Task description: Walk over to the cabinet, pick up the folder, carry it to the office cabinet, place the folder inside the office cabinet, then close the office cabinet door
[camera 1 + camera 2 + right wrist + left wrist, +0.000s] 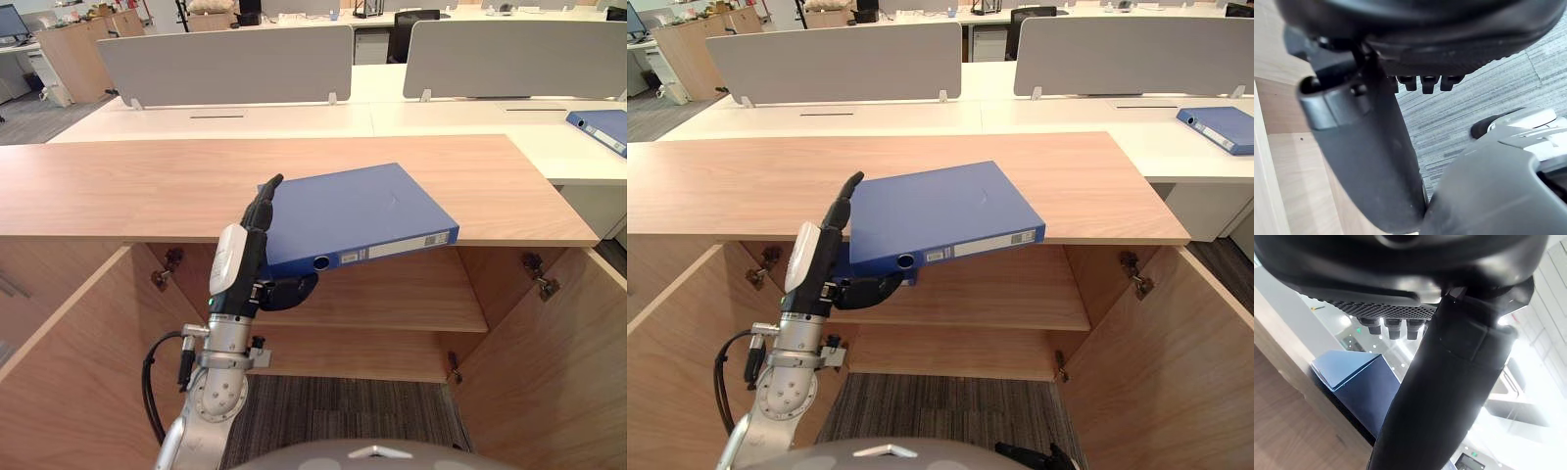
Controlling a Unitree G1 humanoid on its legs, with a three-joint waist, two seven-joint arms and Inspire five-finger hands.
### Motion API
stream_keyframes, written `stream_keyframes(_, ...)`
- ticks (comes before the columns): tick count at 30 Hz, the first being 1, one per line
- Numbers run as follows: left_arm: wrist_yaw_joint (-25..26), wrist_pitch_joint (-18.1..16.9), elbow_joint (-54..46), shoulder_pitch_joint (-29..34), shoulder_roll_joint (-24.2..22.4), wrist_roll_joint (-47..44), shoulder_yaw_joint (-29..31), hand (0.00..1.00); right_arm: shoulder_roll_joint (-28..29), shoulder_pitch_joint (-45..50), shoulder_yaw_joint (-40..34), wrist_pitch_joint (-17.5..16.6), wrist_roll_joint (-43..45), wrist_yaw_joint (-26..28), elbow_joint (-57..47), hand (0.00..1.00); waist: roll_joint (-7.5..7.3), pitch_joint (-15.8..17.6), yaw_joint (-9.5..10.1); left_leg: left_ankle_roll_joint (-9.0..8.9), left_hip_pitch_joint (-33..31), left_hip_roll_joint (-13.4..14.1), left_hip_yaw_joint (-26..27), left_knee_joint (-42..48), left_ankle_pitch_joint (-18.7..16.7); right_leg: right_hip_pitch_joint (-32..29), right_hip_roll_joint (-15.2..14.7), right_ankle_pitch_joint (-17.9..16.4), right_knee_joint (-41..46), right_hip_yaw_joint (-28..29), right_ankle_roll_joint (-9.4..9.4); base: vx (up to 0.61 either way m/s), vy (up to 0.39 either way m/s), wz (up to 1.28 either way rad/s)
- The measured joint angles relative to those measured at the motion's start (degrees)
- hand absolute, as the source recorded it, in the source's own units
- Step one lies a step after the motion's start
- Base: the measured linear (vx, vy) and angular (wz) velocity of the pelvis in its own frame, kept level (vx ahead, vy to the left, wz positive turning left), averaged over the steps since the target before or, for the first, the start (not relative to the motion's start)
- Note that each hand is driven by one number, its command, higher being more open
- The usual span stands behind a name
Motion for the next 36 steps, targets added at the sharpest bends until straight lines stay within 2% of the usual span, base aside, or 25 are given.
stream_keyframes(14,-1.88,-0.02,-0.46,-0.01,1.44,0.44,-2.71,1.00,-0.08,-0.15,0.09,0.00,0.00,0.16,0.91,1.00,0.04,-1.04,-0.10,-0.06,-0.60,0.37,0.45,-0.01,0.20,-0.93,0.31,0.74,0.01,0.81,0.02,-0.03,0.005,-0.02)
stream_keyframes(19,-2.60,-0.02,-0.46,-0.03,3.28,4.71,-4.36,1.00,-0.80,-0.03,1.72,0.00,0.00,0.37,0.94,1.00,0.27,-1.20,-0.17,-0.13,-0.49,0.43,0.58,-0.01,0.38,-0.97,0.39,0.77,-0.02,1.08,0.05,-0.05,0.005,-0.02)
stream_keyframes(34,-3.32,0.00,-0.46,-0.38,3.32,11.55,-6.45,1.00,-0.79,-0.04,1.67,0.02,0.10,0.70,1.08,1.00,0.25,-1.32,-0.26,0.19,-0.44,0.96,1.71,-0.01,0.61,-1.20,0.82,1.19,-0.42,2.23,-0.12,-0.01,0.000,-0.03)
stream_keyframes(35,-3.26,0.01,-0.46,-0.39,3.29,11.61,-6.45,0.00,-0.79,0.00,1.66,0.02,0.10,0.69,1.09,1.00,0.27,-1.33,-0.33,0.17,-0.42,0.99,1.70,-0.01,0.62,-1.22,0.84,1.19,-0.47,2.23,-0.12,-0.04,0.000,0.00)
stream_keyframes(36,-3.18,0.05,-0.46,-0.39,3.27,11.72,-6.44,0.00,-0.81,0.06,1.66,0.02,0.11,0.72,1.08,1.00,0.32,-1.36,-0.37,0.16,-0.43,1.00,1.70,-0.01,0.62,-1.22,0.84,1.18,-0.48,2.22,-0.12,-0.05,0.003,0.00)
